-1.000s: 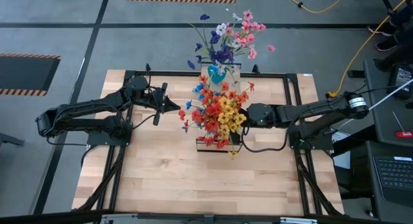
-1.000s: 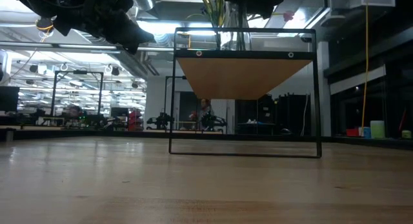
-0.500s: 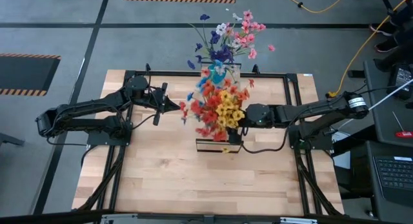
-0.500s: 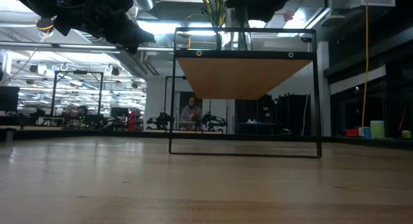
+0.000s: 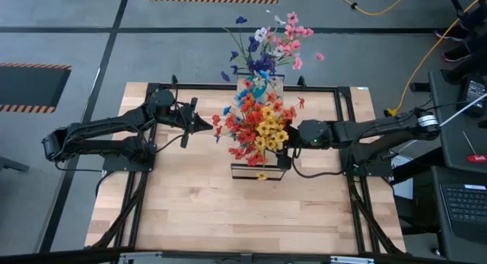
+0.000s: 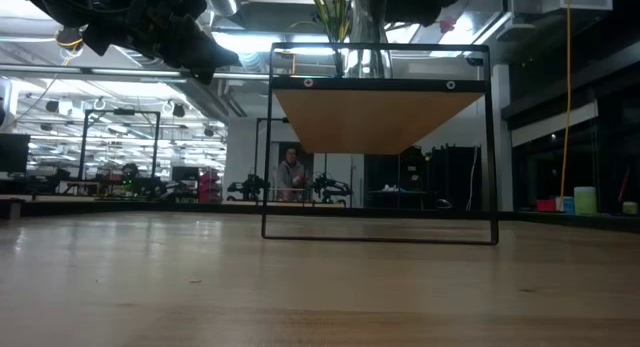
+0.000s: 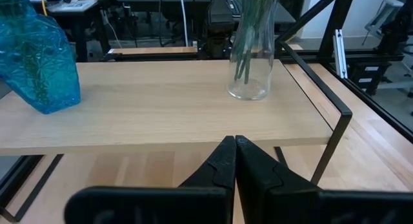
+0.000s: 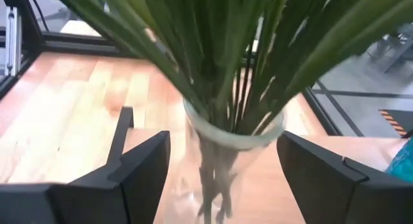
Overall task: Pick and place flowers into a vace then onto a shelf
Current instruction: Return to Home Position
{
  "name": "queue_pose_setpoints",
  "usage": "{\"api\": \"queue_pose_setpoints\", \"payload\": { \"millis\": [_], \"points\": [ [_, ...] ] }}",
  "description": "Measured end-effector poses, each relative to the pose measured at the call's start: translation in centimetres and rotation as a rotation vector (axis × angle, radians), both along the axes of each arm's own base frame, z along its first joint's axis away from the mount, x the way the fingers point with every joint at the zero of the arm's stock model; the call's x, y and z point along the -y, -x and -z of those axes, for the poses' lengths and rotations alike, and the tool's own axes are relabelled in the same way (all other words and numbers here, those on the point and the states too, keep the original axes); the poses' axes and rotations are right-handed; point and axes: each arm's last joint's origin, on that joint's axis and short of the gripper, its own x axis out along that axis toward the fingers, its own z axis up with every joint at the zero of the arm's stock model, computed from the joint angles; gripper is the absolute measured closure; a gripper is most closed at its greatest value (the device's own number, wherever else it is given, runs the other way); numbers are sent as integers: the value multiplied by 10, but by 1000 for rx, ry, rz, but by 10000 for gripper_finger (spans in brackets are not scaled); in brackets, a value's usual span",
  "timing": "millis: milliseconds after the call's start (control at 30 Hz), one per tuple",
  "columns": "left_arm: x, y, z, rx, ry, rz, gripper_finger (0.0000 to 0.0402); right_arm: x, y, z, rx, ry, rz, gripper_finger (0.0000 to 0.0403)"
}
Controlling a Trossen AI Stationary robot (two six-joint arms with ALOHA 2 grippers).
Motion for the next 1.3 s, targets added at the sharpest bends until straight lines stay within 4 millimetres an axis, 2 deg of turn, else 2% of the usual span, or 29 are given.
{"api": "queue_pose_setpoints", "payload": {
  "millis": [433, 667, 800, 900, 1067, 1233, 1300],
  "points": [
    [1, 2, -2, 10, -6, 0, 400, 2, 16, -8, -23, -16, 8, 118],
    [5, 9, -8, 35, -20, 0, 395, 4, 30, -15, -34, -17, 15, 118],
    [7, 15, -13, 64, -91, 8, 399, 7, 44, -19, -59, 22, 87, 126],
    [5, 22, -18, 87, -133, -18, 400, 8, 58, -19, -42, 19, 113, 159],
    [5, 43, -19, 59, -146, -81, 400, 5, 78, 0, -20, -13, 113, 260],
    [11, 58, -6, 150, -179, -109, 400, 6, 87, 17, 37, 9, 108, 378],
    [13, 64, 1, 198, -199, -132, 400, 7, 88, 27, 62, 21, 100, 392]
  ]
}}
